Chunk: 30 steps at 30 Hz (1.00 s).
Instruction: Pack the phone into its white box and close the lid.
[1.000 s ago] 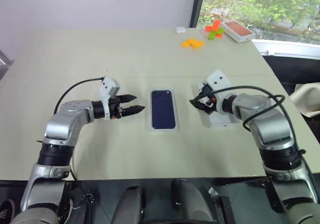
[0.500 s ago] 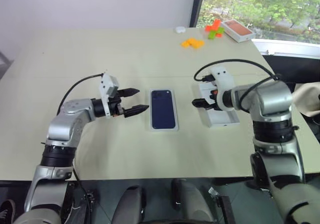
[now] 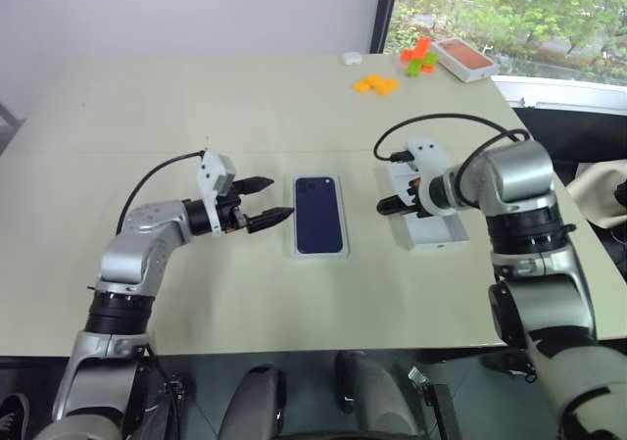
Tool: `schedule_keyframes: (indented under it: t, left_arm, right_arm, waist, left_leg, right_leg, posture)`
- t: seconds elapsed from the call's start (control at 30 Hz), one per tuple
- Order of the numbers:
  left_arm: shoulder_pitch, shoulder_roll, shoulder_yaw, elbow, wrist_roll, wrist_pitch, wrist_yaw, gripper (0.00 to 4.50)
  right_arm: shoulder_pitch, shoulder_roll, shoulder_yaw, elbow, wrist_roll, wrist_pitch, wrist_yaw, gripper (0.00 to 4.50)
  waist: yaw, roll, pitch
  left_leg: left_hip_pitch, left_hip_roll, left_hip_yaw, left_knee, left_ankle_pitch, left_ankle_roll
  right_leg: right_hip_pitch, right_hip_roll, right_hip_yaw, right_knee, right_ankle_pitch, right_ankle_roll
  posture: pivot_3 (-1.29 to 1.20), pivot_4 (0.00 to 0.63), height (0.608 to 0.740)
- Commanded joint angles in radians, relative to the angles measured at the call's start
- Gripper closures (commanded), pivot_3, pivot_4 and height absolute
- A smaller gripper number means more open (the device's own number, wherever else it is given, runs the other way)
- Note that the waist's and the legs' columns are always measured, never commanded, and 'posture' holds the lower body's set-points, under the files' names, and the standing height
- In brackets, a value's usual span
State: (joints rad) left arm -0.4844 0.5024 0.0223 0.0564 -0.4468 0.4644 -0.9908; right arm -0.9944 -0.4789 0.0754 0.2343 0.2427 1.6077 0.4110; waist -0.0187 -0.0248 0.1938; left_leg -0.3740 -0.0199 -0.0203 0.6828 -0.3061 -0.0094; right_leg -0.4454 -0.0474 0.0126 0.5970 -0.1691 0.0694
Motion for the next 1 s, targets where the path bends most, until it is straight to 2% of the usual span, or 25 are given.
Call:
schedule_keyframes:
  t: [0.03, 0.33, 0.43, 0.67, 0.7, 0.93, 1.0]
  left_arm:
    - [-0.011, -0.005, 0.006, -0.031, -0.003, -0.016, 0.016, 0.02]
    - [-0.001, -0.017, 0.0, -0.046, -0.007, -0.008, 0.036, 0.02]
    - [0.005, -0.017, 0.003, -0.056, -0.012, -0.002, 0.046, 0.0]
    - [0.004, -0.02, 0.005, -0.066, -0.016, 0.008, 0.06, 0.0]
    - [0.004, -0.02, 0.005, -0.067, -0.017, 0.009, 0.061, 0.0]
    - [0.001, -0.015, 0.008, -0.065, -0.017, 0.016, 0.06, 0.0]
    - [-0.006, -0.012, 0.013, -0.057, -0.016, 0.018, 0.059, 0.0]
  right_arm:
    - [-0.052, -0.021, 0.016, 0.04, 0.02, 0.007, -0.013, 0.0]
    - [-0.031, -0.003, 0.032, 0.036, 0.041, 0.007, -0.085, 0.0]
    - [-0.021, 0.006, 0.03, 0.025, 0.053, 0.007, -0.112, 0.83]
    - [0.001, 0.016, 0.031, 0.0, 0.095, 0.007, -0.156, 4.22]
    - [0.004, 0.017, 0.03, -0.003, 0.102, 0.007, -0.162, 4.44]
    - [0.002, 0.029, -0.011, 0.006, 0.139, 0.007, -0.218, 4.44]
    - [-0.054, 0.075, -0.122, 0.032, 0.142, 0.007, -0.259, 4.44]
  waist:
    - [0.0, 0.0, 0.0]
    - [0.0, 0.0, 0.0]
    - [0.0, 0.0, 0.0]
    - [0.0, 0.0, 0.0]
    - [0.0, 0.0, 0.0]
    - [-0.001, 0.0, 0.0]
    - [-0.002, 0.0, 0.0]
  left_leg:
    - [0.0, 0.0, 0.0, 0.0, 0.0, 0.0]
    - [0.0, 0.0, 0.0, 0.0, -0.001, 0.001]
    - [0.0, 0.0, 0.0, 0.0, -0.001, 0.001]
    - [0.0, 0.0, 0.0, 0.0, -0.001, 0.001]
    - [0.0, 0.0, 0.0, 0.0, -0.001, 0.001]
    - [0.0, 0.0, 0.0, 0.0, -0.001, 0.001]
    - [0.0, 0.0, 0.0, 0.0, -0.001, 0.001]
  right_leg:
    - [0.0, 0.0, 0.0, 0.0, 0.0, 0.0]
    - [0.0, 0.0, 0.0, -0.001, 0.0, 0.0]
    - [0.0, 0.0, 0.0, -0.001, 0.0, 0.0]
    - [0.0, 0.0, 0.0, -0.001, 0.0, 0.0]
    - [0.0, 0.0, 0.0, 0.0, 0.0, 0.0]
    - [0.0, 0.0, 0.0, -0.001, 0.0, 0.0]
    - [0.0, 0.0, 0.0, -0.001, 0.0, 0.0]
  posture:
    - [0.0, 0.15, 0.74]
    - [0.0, 0.15, 0.74]
    - [0.0, 0.15, 0.74]
    - [0.0, 0.15, 0.74]
    - [0.0, 0.15, 0.74]
    - [0.0, 0.15, 0.74]
    - [0.0, 0.15, 0.74]
